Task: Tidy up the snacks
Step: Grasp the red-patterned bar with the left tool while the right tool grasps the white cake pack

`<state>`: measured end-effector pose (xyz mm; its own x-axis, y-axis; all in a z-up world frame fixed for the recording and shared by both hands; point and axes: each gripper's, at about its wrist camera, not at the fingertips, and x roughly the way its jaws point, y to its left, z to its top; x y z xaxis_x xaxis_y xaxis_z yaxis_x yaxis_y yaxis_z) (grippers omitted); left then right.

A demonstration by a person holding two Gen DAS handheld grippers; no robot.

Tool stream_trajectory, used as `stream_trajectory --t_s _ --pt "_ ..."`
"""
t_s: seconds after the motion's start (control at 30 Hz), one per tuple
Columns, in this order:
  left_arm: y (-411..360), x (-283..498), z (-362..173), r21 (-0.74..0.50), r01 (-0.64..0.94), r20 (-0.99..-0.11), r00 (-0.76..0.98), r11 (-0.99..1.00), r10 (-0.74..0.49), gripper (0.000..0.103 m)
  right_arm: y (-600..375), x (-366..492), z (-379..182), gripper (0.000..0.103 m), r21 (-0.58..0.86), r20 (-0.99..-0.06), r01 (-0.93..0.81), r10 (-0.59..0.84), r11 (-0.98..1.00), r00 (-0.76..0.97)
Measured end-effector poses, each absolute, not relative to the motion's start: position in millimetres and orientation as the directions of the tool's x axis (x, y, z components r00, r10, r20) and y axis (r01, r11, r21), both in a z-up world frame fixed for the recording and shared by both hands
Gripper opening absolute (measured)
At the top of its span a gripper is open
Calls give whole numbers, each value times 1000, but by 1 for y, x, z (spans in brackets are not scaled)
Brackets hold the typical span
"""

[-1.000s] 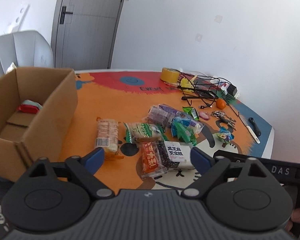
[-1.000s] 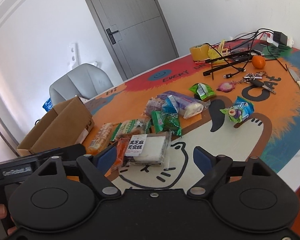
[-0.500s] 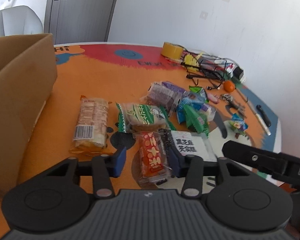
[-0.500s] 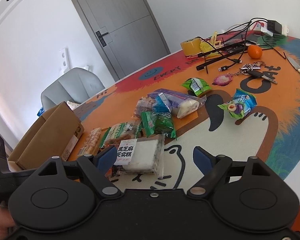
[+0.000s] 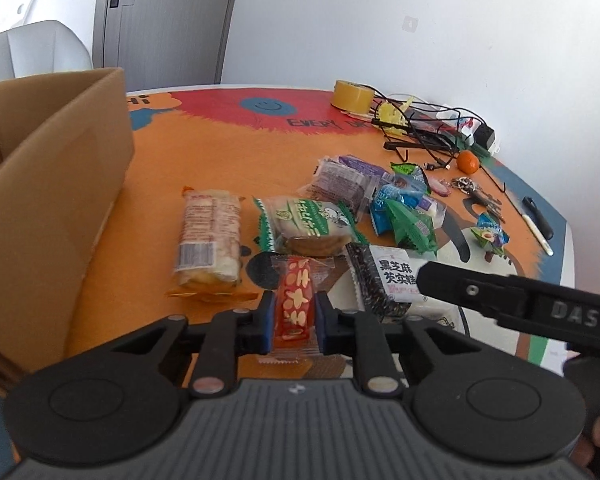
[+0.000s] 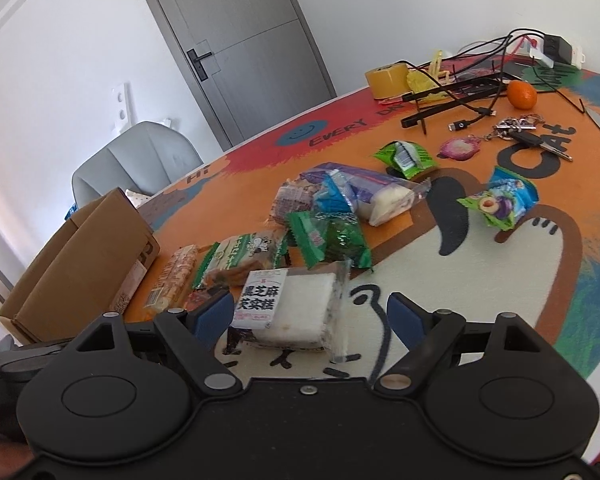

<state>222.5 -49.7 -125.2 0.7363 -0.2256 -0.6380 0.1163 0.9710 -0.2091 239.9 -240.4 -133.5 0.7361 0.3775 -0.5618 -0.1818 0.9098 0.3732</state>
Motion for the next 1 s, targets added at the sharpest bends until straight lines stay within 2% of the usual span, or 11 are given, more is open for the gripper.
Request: stream_trajectory --t_s 0.43,0.5,0.67,0.73,0.8,0.9,1.0 --pt "-24 195 -102 -213 95 -594 778 972 -206 19 -209 246 -137 92 317 -579 -188 346 930 738" --pt "-21 192 -102 -217 92 -588 783 972 -205 19 -206 245 -138 96 311 -572 -189 342 931 745" --pt "-14 187 -99 -222 89 -580 788 971 -205 19 -193 245 -146 98 244 -591 -183 295 952 751" --pt "-13 184 -99 -220 92 -577 791 971 -206 19 -184 243 -148 93 160 -596 -186 245 970 765" --pt "-14 184 -100 -214 97 -577 790 972 -206 19 -178 241 -150 76 90 -595 -171 191 981 781" --pt "-12 186 -101 -217 91 -582 788 972 -204 19 -180 240 -148 63 74 -585 -182 191 980 788" --pt "-11 187 -100 -211 87 -575 795 974 -195 19 -189 236 -142 60 123 -577 -189 225 974 785"
